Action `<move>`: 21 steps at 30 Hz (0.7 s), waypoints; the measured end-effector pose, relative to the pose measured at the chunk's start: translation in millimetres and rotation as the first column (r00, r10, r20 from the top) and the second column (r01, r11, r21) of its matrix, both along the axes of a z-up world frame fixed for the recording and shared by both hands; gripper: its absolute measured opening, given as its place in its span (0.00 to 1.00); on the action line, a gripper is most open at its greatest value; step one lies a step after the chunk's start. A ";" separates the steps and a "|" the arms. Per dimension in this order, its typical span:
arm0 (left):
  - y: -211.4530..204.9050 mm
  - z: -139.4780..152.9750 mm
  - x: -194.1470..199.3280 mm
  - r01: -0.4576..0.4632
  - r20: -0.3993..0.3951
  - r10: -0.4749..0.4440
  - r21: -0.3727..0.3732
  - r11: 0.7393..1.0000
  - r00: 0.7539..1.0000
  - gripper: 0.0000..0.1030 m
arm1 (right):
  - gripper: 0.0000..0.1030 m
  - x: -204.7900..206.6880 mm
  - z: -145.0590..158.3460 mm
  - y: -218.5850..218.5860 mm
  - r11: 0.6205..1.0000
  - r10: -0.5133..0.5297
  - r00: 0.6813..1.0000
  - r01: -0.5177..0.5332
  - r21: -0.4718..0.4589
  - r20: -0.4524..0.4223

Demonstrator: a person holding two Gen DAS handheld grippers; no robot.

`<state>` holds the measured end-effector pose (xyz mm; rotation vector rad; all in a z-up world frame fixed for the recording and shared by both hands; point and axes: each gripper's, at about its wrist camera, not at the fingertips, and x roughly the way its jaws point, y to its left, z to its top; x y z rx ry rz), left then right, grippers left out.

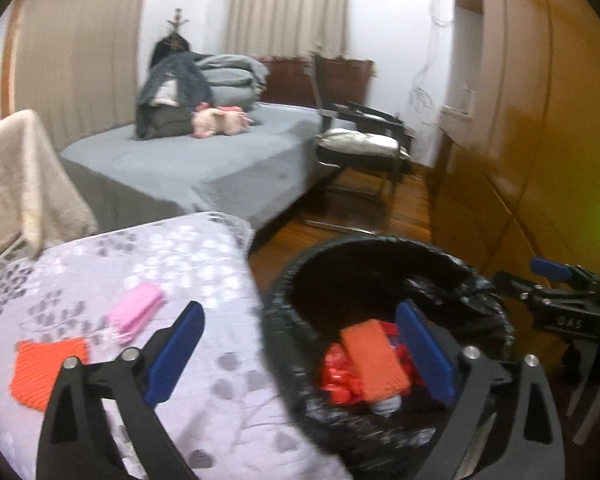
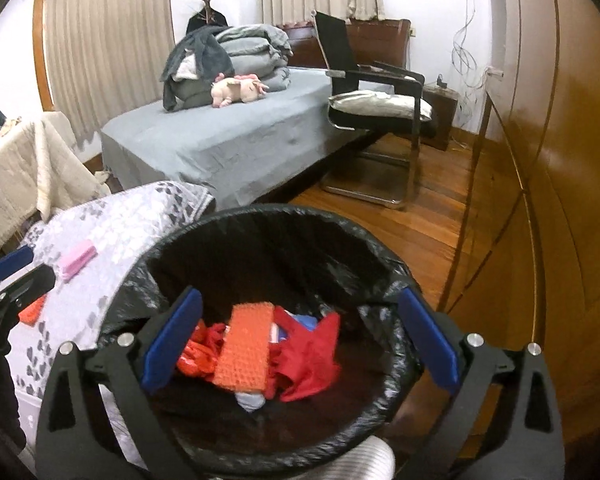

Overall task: Collect trash
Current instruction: 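Carry the mesh sleeve and red glove over the black bin and release both, then move both open grippers back over the orange mesh pad and pink mask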

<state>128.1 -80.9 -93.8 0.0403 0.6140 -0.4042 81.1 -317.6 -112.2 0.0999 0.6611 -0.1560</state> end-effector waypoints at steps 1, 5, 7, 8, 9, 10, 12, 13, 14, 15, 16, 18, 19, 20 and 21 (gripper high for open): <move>7.6 1.1 -1.0 -0.017 0.004 0.017 -0.001 1.000 1.000 0.94 | 0.94 0.9 2.2 4.6 1.000 0.006 1.000 -0.006 0.004 0.007; 40.9 5.2 -5.2 -0.096 0.020 0.095 0.004 0.995 0.995 0.94 | 0.94 9.1 10.5 29.2 0.998 0.054 0.998 -0.054 0.011 0.021; 58.4 6.0 -7.7 -0.135 0.026 0.135 0.007 0.991 0.991 0.94 | 0.95 14.7 12.9 43.4 0.997 0.078 0.997 -0.079 0.010 0.025; 69.0 6.0 -9.4 -0.160 0.030 0.160 0.010 0.987 0.987 0.94 | 0.95 16.7 13.6 49.6 0.996 0.088 0.996 -0.088 0.011 0.027; 79.5 5.6 -11.0 -0.184 0.033 0.183 0.012 0.983 0.982 0.94 | 0.95 21.3 14.2 59.4 0.994 0.106 0.994 -0.107 0.015 0.029; 86.7 5.5 -10.9 -0.201 0.033 0.200 0.013 0.980 0.979 0.94 | 0.95 24.4 14.6 66.1 0.993 0.120 0.992 -0.121 0.016 0.031; 109.4 3.5 -11.9 -0.251 0.032 0.250 0.017 0.968 0.968 0.94 | 0.95 30.9 15.2 81.1 0.989 0.147 0.989 -0.148 0.012 0.033; 116.1 3.0 -11.2 -0.268 0.031 0.267 0.019 0.963 0.963 0.94 | 0.95 35.1 15.2 89.7 0.987 0.162 0.986 -0.162 0.010 0.035; 127.4 1.6 -11.0 -0.292 0.029 0.292 0.022 0.956 0.956 0.94 | 0.95 37.6 14.9 95.3 0.985 0.172 0.984 -0.173 0.011 0.037; 138.1 -0.1 -10.6 -0.316 0.028 0.315 0.026 0.948 0.949 0.94 | 0.95 42.4 15.0 103.8 0.982 0.185 0.982 -0.186 0.012 0.040; 145.6 -1.4 -9.9 -0.333 0.029 0.332 0.031 0.942 0.943 0.94 | 0.95 47.2 15.1 112.4 0.980 0.198 0.979 -0.199 0.013 0.043; 164.0 -5.0 -9.6 -0.372 0.030 0.371 0.046 0.927 0.928 0.94 | 0.95 53.6 14.7 126.0 0.975 0.220 0.974 -0.221 0.012 0.052; 169.8 -6.7 -8.9 -0.385 0.028 0.384 0.051 0.921 0.923 0.94 | 0.95 56.9 14.6 132.1 0.973 0.230 0.972 -0.231 0.010 0.054; 179.1 -9.2 -8.0 -0.403 0.025 0.402 0.055 0.913 0.915 0.94 | 0.95 62.5 14.2 141.4 0.969 0.244 0.968 -0.245 0.013 0.056; 187.9 -11.8 -6.9 -0.419 0.022 0.418 0.057 0.906 0.908 0.94 | 0.95 65.7 13.5 147.4 0.967 0.253 0.965 -0.255 0.015 0.061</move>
